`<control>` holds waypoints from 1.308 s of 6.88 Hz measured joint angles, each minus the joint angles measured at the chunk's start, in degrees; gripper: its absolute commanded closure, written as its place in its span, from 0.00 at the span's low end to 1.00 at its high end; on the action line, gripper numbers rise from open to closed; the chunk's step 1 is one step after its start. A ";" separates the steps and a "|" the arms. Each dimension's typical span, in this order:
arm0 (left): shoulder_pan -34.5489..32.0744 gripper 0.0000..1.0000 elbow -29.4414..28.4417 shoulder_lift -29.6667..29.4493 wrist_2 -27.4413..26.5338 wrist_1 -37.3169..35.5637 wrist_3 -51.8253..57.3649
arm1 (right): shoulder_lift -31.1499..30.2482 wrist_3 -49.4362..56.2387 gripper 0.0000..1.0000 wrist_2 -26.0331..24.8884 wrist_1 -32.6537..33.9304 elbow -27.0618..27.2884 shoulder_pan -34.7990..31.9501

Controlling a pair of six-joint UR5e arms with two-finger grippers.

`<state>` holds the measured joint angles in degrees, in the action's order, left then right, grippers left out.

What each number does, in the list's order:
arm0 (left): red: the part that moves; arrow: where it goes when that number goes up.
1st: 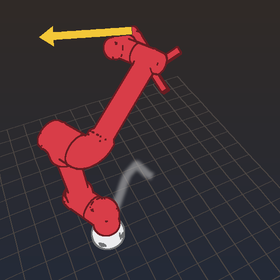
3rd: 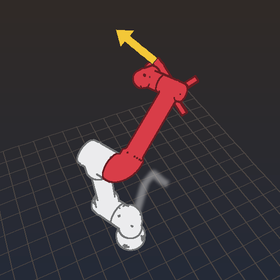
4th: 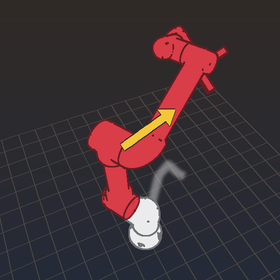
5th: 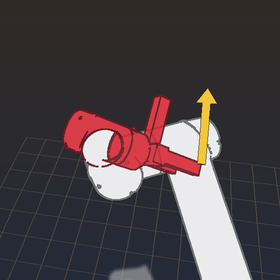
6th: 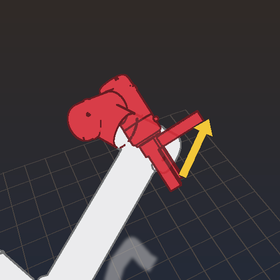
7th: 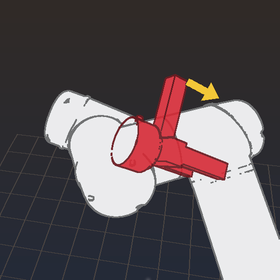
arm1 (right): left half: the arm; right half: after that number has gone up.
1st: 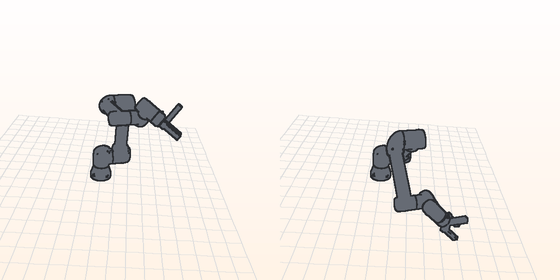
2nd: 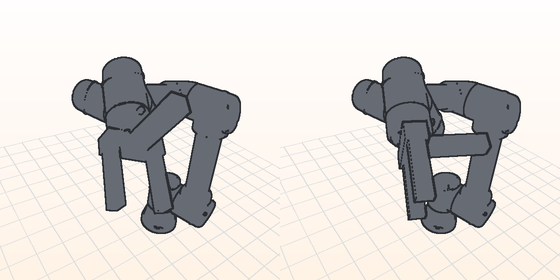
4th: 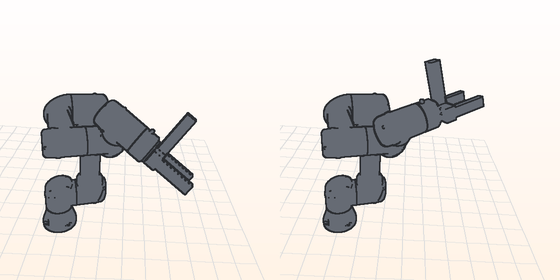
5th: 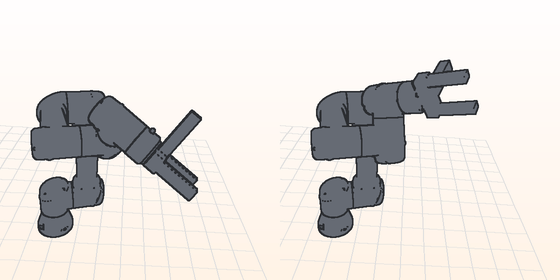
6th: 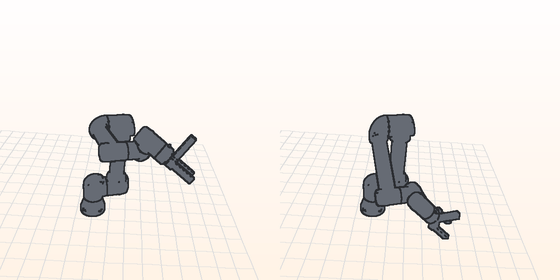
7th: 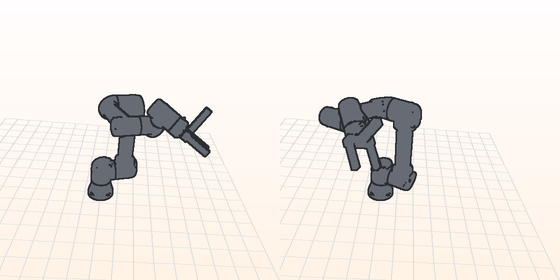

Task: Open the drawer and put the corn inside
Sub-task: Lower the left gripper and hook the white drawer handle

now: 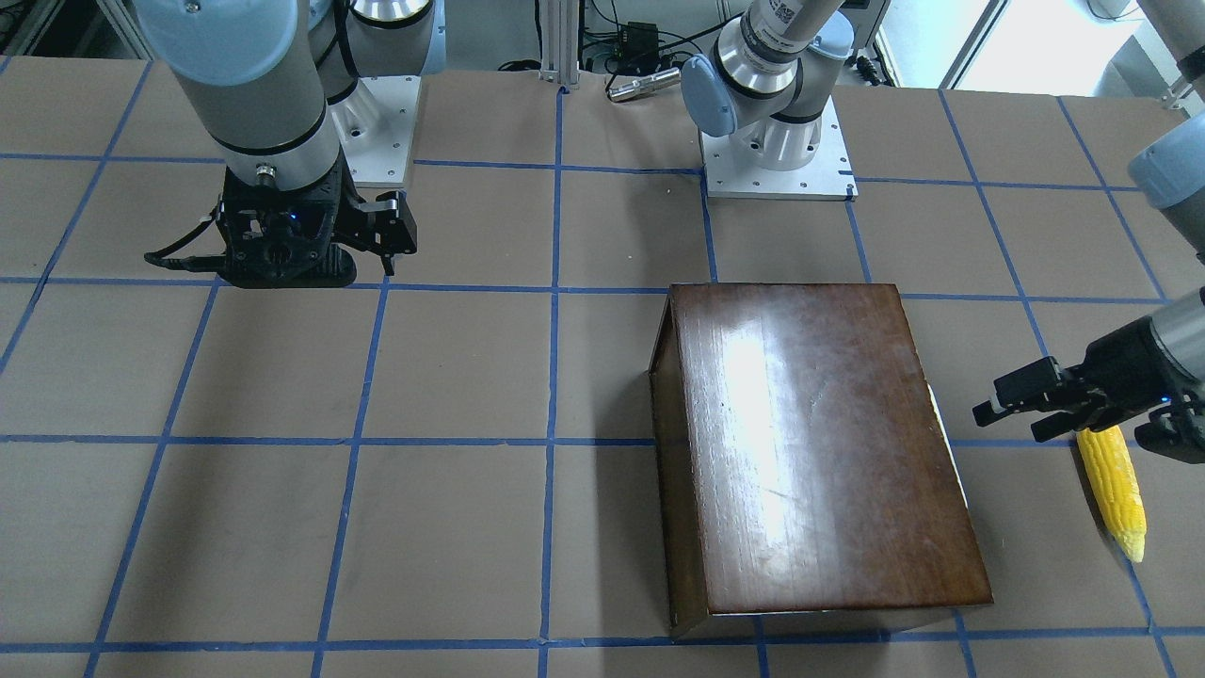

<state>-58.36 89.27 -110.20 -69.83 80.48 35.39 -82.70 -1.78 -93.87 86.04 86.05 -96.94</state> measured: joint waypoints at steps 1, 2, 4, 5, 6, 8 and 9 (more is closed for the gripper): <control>-0.11 0.00 0.35 -0.57 0.87 -0.04 -0.43 | 0.00 -0.02 0.00 0.00 0.00 0.00 0.00; -0.20 0.00 0.70 -1.07 1.86 -0.05 -0.65 | 0.00 -0.02 0.00 0.00 0.00 0.00 0.00; -0.41 0.00 0.86 -2.19 3.23 -0.06 -0.71 | 0.00 -0.02 0.00 0.00 0.00 0.00 0.00; -0.57 0.00 0.86 -2.67 3.97 -0.07 -0.76 | 0.00 -0.03 0.00 0.00 0.00 0.00 0.00; -0.71 0.00 0.91 -3.05 5.05 -0.06 -0.82 | 0.00 -0.02 0.00 0.00 0.00 0.00 0.00; -0.84 0.00 1.13 -3.78 6.17 -0.06 -0.68 | 0.00 0.00 0.00 0.00 0.00 0.00 0.00; -0.86 0.00 1.20 -4.18 6.29 -0.06 -0.35 | 0.00 0.01 0.00 0.00 0.00 0.00 0.00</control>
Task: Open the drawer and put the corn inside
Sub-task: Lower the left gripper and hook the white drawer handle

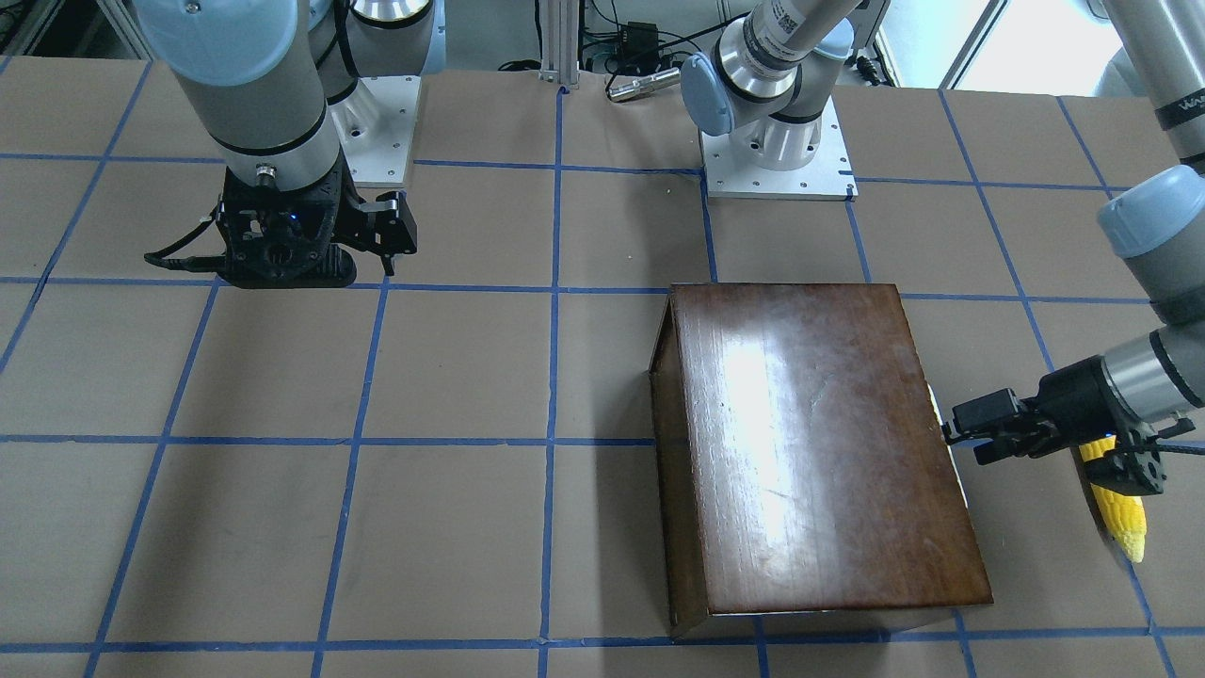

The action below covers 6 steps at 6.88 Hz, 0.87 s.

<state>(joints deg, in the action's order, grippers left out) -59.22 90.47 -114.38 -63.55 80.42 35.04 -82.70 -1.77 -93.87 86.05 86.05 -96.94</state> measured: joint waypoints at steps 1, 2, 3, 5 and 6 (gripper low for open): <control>-0.01 0.00 0.03 -0.41 0.01 0.00 0.10 | 0.00 -0.01 0.00 0.00 0.00 0.00 0.00; -0.01 0.00 0.05 -0.78 0.03 0.00 0.01 | 0.00 -0.03 0.00 0.00 0.00 0.00 0.00; -0.01 0.00 0.05 -1.16 0.06 0.02 -0.09 | 0.00 -0.01 0.00 0.00 0.00 0.00 0.00; -0.02 0.00 0.05 -1.92 0.09 0.02 -0.14 | 0.00 -0.01 0.00 0.00 0.00 0.00 0.00; -0.01 0.00 0.04 -2.12 0.05 0.01 -0.09 | 0.00 -0.03 0.00 0.00 0.00 0.00 0.00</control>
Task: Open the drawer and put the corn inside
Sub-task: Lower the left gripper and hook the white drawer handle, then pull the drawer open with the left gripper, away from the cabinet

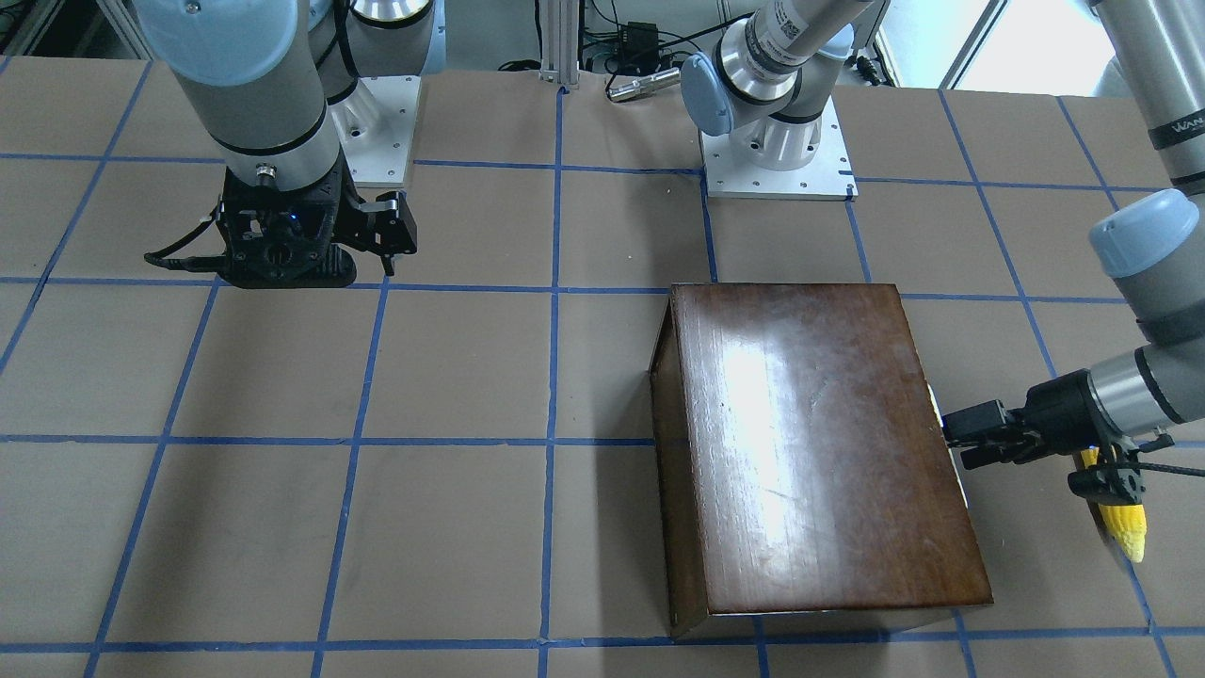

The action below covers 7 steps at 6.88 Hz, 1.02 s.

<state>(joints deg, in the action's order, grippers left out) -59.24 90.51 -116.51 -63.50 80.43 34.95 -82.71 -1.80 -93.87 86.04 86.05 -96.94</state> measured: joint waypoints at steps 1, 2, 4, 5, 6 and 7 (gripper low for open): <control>0.01 0.00 -0.11 -0.08 -0.18 -0.03 0.18 | 0.00 0.01 0.00 0.00 0.00 0.00 0.00; 0.05 0.00 -0.19 -0.10 -0.41 -0.07 0.35 | 0.00 0.03 0.00 0.00 0.00 0.00 0.00; 0.20 0.00 -0.36 -0.27 -0.61 -0.24 0.66 | 0.00 0.04 0.00 0.00 0.00 0.00 0.00; 0.38 0.00 -0.54 -0.46 -0.66 -0.55 0.94 | 0.00 0.02 0.00 0.00 0.00 0.00 0.00; 0.55 0.00 -0.68 -0.55 -0.75 -0.76 1.05 | 0.00 0.00 0.00 0.00 0.00 0.00 0.00; 0.78 0.00 -0.74 -0.55 -0.87 -0.84 1.12 | 0.00 0.01 0.00 0.00 0.00 0.00 0.00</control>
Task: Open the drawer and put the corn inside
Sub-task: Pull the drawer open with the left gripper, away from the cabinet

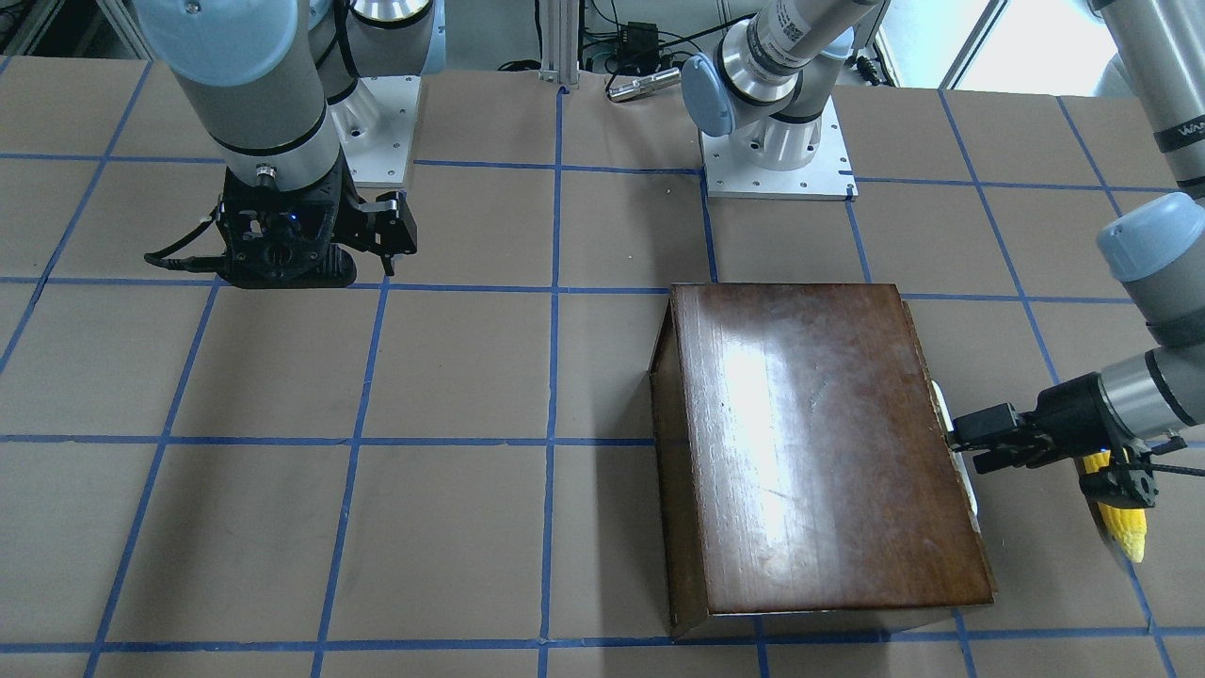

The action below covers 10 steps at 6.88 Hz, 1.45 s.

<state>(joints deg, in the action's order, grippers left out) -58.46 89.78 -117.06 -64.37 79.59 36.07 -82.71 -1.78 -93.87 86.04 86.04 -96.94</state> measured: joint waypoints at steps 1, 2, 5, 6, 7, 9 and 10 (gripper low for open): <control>0.18 0.00 -0.06 0.01 -0.52 -0.14 0.09 | 0.00 0.01 0.00 0.00 0.00 0.00 0.00; 0.31 0.00 -0.10 0.04 -1.87 -0.57 0.24 | 0.00 0.02 0.00 0.00 0.00 0.00 0.00; 0.59 0.00 -0.13 0.08 -3.90 -1.69 0.39 | 0.00 -0.02 0.00 0.00 0.00 0.00 0.00; 0.85 0.00 -0.20 0.08 -4.30 -1.77 0.40 | 0.00 -0.01 0.00 0.00 0.00 0.00 0.00; 1.12 0.00 -0.25 0.08 -4.47 -1.79 0.40 | 0.00 -0.02 0.00 0.00 0.00 0.00 0.00; 1.43 0.00 -0.35 0.07 -4.53 -1.80 0.40 | 0.00 0.02 0.00 0.00 0.00 0.00 0.00; 1.73 0.00 -0.38 0.06 -4.50 -1.78 0.40 | 0.00 0.02 0.00 0.00 0.00 0.00 0.00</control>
<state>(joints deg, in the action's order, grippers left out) -56.72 89.40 -117.01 -68.87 77.80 36.47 -82.70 -1.76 -93.87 86.04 86.05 -96.94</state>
